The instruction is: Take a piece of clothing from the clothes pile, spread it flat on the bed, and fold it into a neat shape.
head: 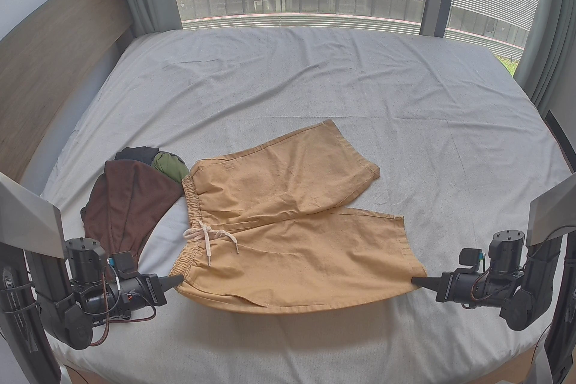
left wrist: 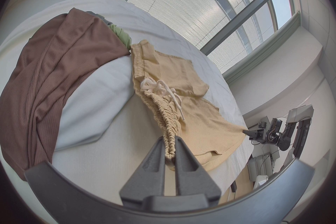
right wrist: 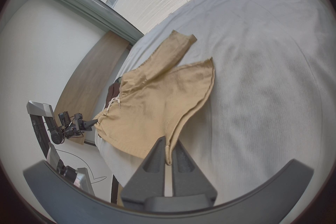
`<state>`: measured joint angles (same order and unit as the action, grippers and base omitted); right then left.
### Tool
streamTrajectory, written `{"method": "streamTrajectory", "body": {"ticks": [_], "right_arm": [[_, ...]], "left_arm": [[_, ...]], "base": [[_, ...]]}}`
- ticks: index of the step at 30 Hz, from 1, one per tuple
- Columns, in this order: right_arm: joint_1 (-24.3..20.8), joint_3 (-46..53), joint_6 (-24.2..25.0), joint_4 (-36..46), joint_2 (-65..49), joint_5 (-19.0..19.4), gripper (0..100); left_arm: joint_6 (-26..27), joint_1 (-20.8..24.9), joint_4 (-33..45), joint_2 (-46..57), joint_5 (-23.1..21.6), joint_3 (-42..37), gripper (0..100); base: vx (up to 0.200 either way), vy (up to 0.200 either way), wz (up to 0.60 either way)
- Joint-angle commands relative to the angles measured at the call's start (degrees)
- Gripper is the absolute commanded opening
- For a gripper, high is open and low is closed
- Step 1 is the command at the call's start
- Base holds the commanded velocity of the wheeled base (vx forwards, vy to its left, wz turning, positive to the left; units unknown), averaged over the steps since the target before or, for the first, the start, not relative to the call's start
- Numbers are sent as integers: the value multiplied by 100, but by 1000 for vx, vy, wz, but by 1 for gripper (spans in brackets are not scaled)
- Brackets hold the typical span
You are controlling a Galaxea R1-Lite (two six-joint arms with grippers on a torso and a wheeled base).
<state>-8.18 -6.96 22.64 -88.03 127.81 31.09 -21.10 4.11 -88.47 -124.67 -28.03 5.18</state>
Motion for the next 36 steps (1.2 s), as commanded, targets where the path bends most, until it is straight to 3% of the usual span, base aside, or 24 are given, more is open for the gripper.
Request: {"method": "streamTrajectory", "body": {"ticks": [1, 17, 24, 36], "right_arm": [[27, -130, 21, -30, -327, 3, 0], [80, -1519, 426, 269, -748, 3, 0], [88, -2371, 452, 1253, -1074, 3, 0], [141, -3734, 470, 2607, -1214, -15, 0]], "left_arm": [[-52, -7, -13, 215, 8, 150, 0], [-869, 292, -13, 418, 122, 1319, 0], [-904, 222, -4, 382, 131, 1363, 0], [-1230, 196, -4, 233, 597, 1732, 0]], "base": [[0, 0, 0], [0, 0, 0], [0, 0, 0], [0, 0, 0]]}}
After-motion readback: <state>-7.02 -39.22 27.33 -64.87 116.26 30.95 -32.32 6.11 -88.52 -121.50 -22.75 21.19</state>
